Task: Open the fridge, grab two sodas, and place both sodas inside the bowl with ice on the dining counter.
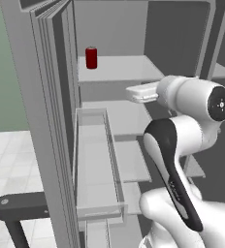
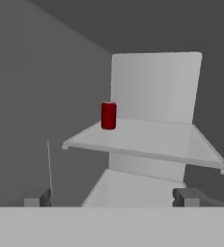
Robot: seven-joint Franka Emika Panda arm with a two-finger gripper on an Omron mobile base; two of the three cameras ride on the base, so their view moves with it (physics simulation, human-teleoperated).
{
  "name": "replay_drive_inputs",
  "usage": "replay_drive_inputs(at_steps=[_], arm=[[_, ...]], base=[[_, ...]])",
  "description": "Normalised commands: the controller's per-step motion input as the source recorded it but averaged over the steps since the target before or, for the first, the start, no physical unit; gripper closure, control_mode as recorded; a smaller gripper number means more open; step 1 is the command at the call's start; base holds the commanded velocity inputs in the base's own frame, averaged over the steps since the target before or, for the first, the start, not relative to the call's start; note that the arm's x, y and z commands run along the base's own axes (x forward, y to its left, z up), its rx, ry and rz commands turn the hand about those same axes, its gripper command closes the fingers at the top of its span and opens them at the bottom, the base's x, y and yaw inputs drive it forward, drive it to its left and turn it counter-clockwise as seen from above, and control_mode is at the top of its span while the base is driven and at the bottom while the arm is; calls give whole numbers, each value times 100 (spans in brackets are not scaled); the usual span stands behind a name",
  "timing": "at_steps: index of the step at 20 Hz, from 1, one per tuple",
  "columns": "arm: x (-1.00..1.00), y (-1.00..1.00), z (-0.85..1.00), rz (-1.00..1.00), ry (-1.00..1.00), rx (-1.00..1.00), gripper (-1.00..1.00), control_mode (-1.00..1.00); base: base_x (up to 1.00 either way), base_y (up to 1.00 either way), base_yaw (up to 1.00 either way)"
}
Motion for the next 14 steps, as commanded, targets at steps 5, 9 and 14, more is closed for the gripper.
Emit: replay_drive_inputs(at_steps=[5, 9, 14], arm=[[41, 2, 14, 0, 3, 2, -100, -100], [38, 0, 7, -1, 6, 1, -100, -100], [50, 0, 3, -1, 13, 0, -100, -100]], base=[[0, 0, 0], [0, 0, 0], [0, 0, 0]])
